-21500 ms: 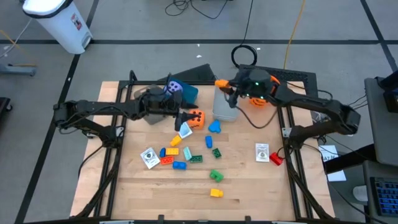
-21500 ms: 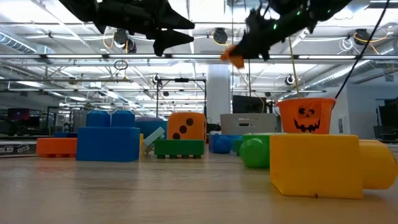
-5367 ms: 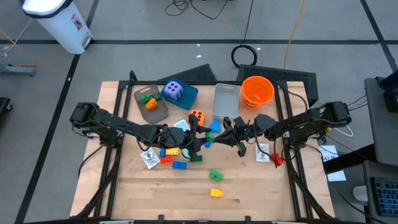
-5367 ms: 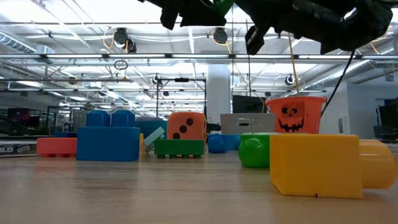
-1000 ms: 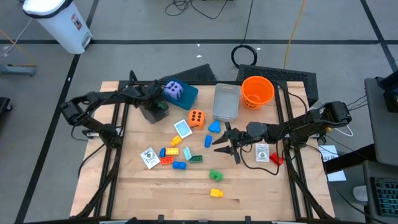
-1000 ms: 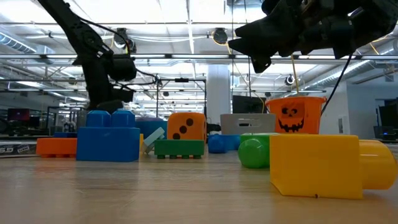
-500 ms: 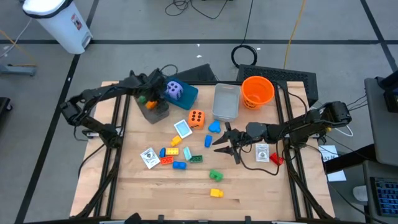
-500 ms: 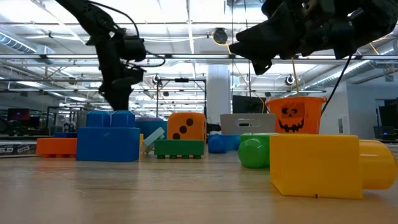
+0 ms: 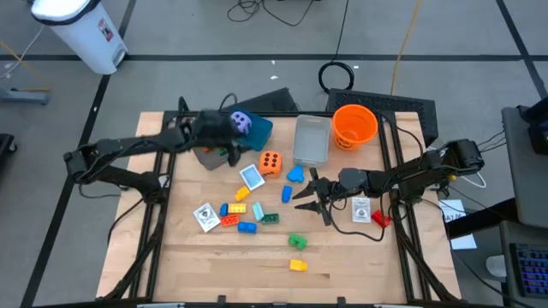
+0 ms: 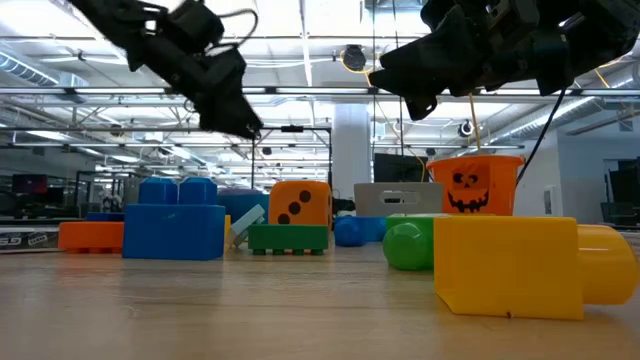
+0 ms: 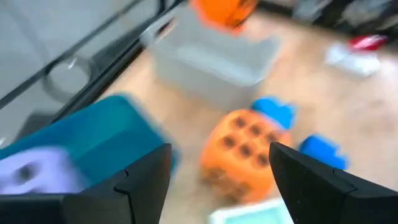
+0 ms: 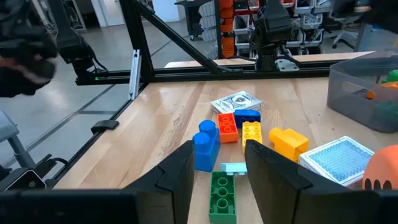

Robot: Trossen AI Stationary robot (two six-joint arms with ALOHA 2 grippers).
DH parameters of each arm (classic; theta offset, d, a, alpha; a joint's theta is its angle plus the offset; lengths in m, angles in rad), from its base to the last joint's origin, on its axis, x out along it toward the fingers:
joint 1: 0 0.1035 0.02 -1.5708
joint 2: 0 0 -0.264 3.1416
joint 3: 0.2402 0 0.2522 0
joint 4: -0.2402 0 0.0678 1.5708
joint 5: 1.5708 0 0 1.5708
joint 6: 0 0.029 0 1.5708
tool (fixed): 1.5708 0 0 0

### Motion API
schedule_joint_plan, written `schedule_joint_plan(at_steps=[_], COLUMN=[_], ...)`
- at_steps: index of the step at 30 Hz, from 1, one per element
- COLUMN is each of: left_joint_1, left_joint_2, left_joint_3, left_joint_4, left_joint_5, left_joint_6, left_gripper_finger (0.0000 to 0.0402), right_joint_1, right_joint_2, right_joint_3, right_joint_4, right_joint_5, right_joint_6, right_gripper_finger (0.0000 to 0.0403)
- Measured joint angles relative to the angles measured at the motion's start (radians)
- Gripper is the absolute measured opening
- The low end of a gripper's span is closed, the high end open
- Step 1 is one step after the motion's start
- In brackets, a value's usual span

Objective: Pick & Place Toys
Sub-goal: Put the blue game piece into the black bin

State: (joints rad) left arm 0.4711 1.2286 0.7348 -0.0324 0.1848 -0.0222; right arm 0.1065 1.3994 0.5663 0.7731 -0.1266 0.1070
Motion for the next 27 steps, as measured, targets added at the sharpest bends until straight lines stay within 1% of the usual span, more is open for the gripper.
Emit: schedule_joint_plan(at_steps=[6,9,11,15,18,21,24,27], left_joint_1=[-0.207,-0.33,-0.418,-0.589,-0.7,-0.783,-0.831,-0.85], left_joint_2=[-0.024,-0.026,-0.026,-0.024,0.005,0.055,0.134,0.225], left_joint_3=[-0.201,-0.259,-0.275,-0.278,-0.278,-0.278,-0.278,-0.276], left_joint_4=[0.404,0.538,0.571,0.587,0.617,0.682,0.75,0.839], left_joint_5=[-0.017,-0.097,-0.187,-0.404,-0.519,-0.581,-0.629,-0.632], left_joint_6=[-0.114,-0.123,-0.118,-0.095,-0.077,-0.065,-0.061,-0.059], left_gripper_finger=[0.0278,0.0278,0.0278,0.0278,0.0278,0.0278,0.0278,0.0278], right_joint_1=[0.0,0.0,0.0,0.0,0.0,0.0,0.0,0.003], right_joint_2=[0.0,0.0,0.0,0.0,0.002,0.026,0.072,0.137], right_joint_3=[0.0,0.0,0.0,0.0,0.0,0.0,0.001,0.001], right_joint_4=[0.0,0.0,0.0,0.0,0.001,0.022,0.086,0.166], right_joint_5=[0.0,0.0,-0.001,-0.004,-0.004,-0.004,-0.001,0.001], right_joint_6=[-0.037,-0.066,-0.074,-0.075,-0.075,-0.064,-0.018,0.009], right_gripper_finger=[0.0137,0.0137,0.0137,0.0137,0.0137,0.0137,0.0137,0.0137])
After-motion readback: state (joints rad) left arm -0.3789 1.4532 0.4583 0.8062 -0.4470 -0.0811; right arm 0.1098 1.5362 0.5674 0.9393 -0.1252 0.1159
